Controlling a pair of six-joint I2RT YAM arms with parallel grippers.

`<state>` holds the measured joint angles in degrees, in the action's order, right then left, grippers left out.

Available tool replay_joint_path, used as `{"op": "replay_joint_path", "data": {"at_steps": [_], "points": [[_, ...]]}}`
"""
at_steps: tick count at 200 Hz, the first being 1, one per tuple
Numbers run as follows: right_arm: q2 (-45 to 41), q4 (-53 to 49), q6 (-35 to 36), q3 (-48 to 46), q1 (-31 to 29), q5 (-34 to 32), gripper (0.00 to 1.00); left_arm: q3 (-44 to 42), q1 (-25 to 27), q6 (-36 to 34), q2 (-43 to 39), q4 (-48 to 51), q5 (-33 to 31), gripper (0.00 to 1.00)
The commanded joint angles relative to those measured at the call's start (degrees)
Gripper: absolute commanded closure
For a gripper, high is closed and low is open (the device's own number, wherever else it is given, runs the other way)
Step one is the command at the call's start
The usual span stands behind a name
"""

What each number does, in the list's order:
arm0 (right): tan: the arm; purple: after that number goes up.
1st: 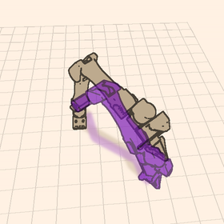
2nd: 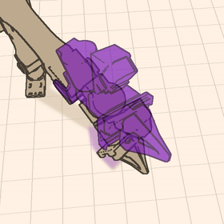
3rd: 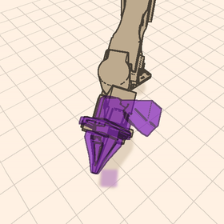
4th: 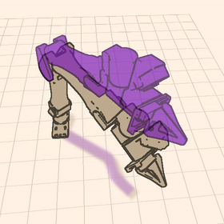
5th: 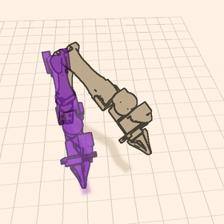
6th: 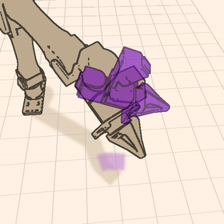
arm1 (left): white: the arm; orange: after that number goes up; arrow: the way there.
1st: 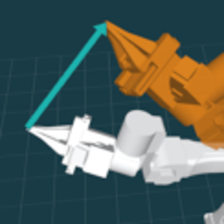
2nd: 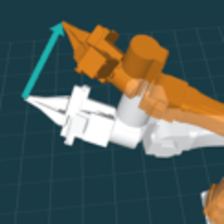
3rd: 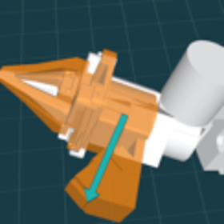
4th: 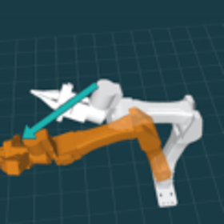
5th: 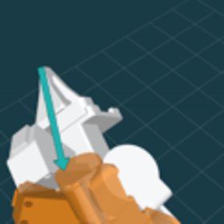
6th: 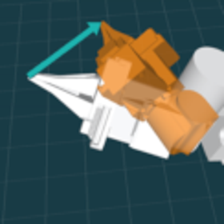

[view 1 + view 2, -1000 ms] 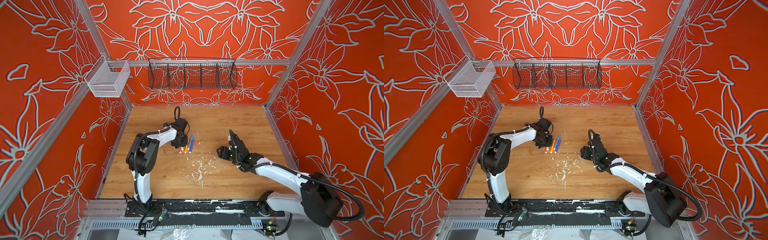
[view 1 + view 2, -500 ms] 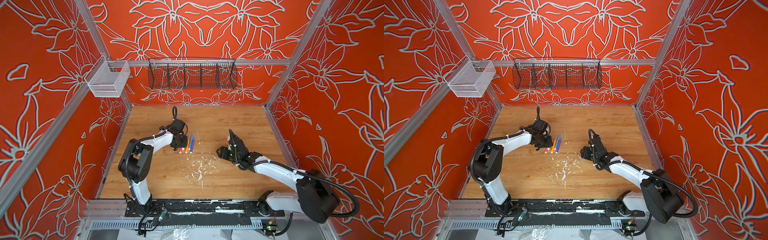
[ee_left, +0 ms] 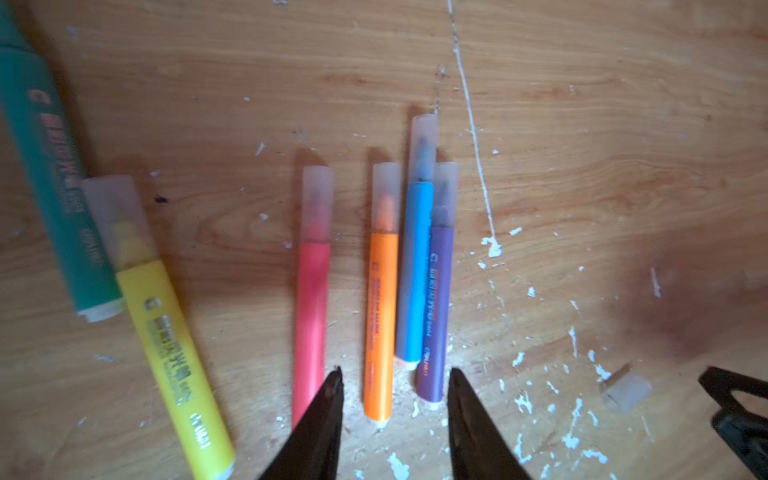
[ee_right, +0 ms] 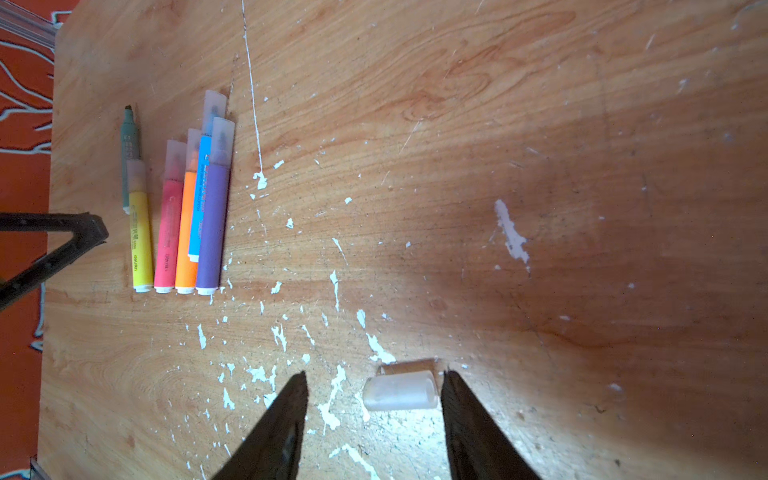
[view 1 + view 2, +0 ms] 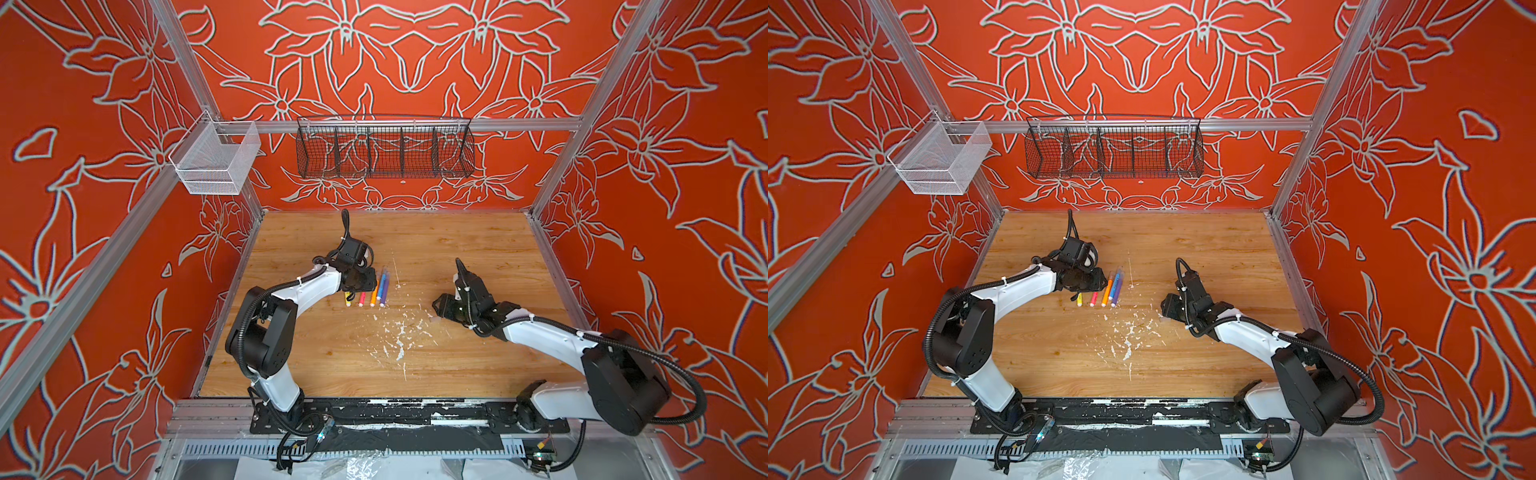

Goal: Insert the pens into the pen caps
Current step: 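Move the open left gripper over the uncapped green marker, then lower the left gripper and close it on the green marker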

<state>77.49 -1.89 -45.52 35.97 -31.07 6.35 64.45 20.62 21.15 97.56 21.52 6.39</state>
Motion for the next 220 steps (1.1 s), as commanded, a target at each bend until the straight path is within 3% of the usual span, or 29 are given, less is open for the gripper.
{"op": "replay_joint_path", "data": {"at_steps": [1,38,78,126,220], "points": [[0.81,0.48,-1.06,1.92,0.58,1.25,0.47,1.38,-0.23,1.82,-0.49,4.46,-9.89,0.6],[1.16,0.75,-1.12,2.09,0.66,2.06,0.48,1.65,-1.69,1.8,-0.65,5.11,-17.78,0.6],[1.29,1.01,-1.0,2.13,0.66,2.97,0.5,4.75,-6.19,1.53,3.36,7.56,-19.12,0.68],[2.2,1.5,-1.32,2.26,0.66,4.27,0.51,8.2,-8.4,-0.28,8.09,9.65,-18.81,0.68],[5.12,1.63,-1.41,3.39,0.68,6.47,0.53,14.83,-9.84,-0.07,16.72,14.78,-12.31,0.69]]}}
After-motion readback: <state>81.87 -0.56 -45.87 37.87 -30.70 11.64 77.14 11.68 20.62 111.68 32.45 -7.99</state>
